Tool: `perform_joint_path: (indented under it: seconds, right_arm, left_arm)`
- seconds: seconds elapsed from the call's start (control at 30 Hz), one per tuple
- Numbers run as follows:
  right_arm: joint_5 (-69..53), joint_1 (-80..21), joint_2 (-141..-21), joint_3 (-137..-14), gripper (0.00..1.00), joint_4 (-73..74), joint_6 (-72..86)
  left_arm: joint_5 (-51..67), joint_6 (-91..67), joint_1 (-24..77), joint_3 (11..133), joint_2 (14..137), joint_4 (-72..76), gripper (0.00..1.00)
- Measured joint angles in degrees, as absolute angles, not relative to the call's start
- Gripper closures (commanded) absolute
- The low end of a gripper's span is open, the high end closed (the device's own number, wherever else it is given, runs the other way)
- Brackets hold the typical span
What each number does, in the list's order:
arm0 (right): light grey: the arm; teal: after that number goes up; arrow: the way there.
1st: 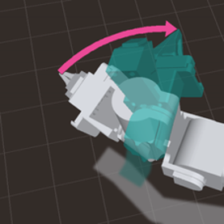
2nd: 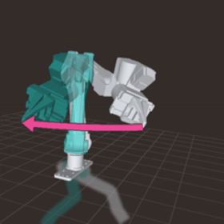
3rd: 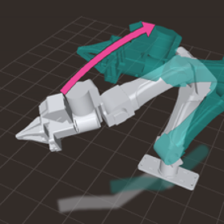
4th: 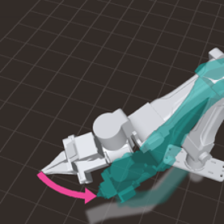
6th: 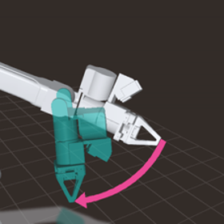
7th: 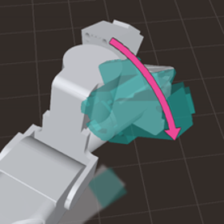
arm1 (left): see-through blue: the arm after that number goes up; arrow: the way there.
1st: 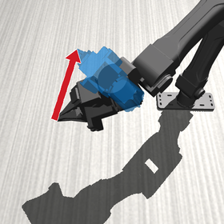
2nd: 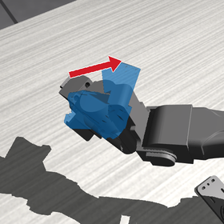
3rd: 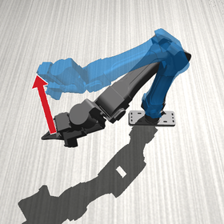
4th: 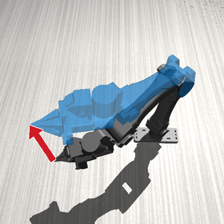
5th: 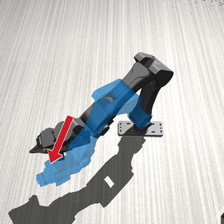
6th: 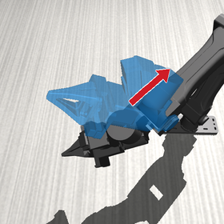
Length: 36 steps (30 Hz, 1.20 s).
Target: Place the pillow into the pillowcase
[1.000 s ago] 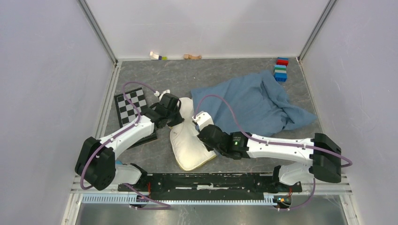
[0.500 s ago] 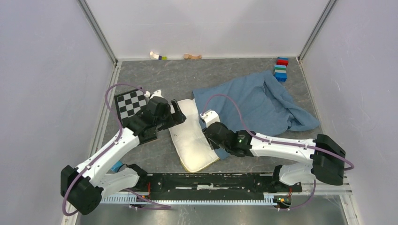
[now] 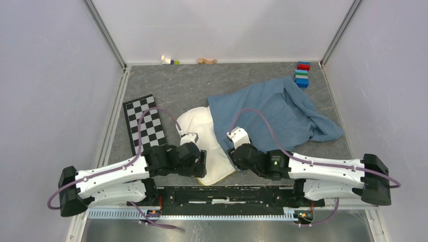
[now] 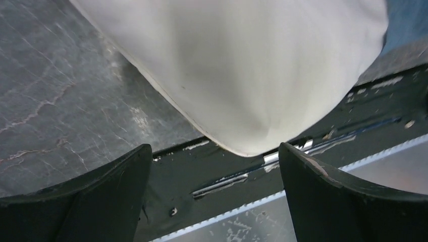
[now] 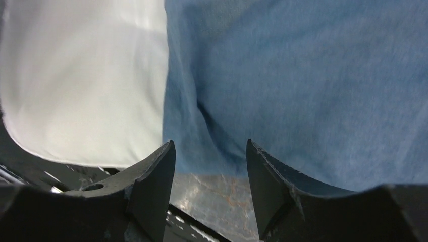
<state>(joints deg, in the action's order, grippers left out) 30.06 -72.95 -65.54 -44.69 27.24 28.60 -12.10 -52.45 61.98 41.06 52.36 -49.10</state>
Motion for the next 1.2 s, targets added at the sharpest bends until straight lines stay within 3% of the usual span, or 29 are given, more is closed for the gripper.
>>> perform_joint_path:
  seconds: [0.17,0.23,0.3,0.4,0.43,0.5,0.7,0.87,1.03,1.2]
  right_arm:
    - [29.9,-75.1,-63.5,-39.4,0.39,29.3,31.6]
    - [29.7,-75.8,-64.3,-38.0,0.39,29.0,32.6]
    - [29.7,-76.2,-65.4,-36.3,0.53,27.4,33.3]
    - [30.5,-76.4,-68.4,-35.5,0.93,26.6,34.2]
    - [31.0,-76.4,-69.5,-35.9,1.0,26.9,34.2]
    - [32.2,-76.4,-71.3,-38.3,1.0,28.8,34.5]
    - [36.6,-78.1,-72.0,-55.2,1.0,35.4,30.8]
    - [41.4,-77.7,-72.1,-69.8,1.0,42.6,24.9]
    - [42.7,-74.1,-76.2,-87.2,1.0,47.7,17.0]
    - [35.2,-64.2,-82.7,-92.3,1.0,38.0,13.0]
  left_arm:
    - [-13.3,-54.6,69.6,40.8,57.8,-48.2,0.01]
    - [-13.8,-54.7,70.0,40.8,60.4,-46.9,0.08]
    - [-15.0,-54.6,70.0,40.8,63.0,-45.0,0.28]
    - [-16.6,-54.0,70.0,40.9,66.6,-41.9,0.73]
    - [-17.0,-53.3,70.0,41.0,68.1,-40.9,0.84]
    - [-17.8,-52.0,69.8,41.9,70.7,-39.8,0.95]
    - [-15.5,-45.1,69.6,50.9,72.9,-40.4,0.97]
    - [-6.2,-40.7,69.0,61.5,71.5,-40.5,0.97]
    - [2.3,-42.9,66.5,69.8,68.6,-39.1,0.81]
    - [13.7,-50.3,54.9,69.1,65.4,-32.8,0.77]
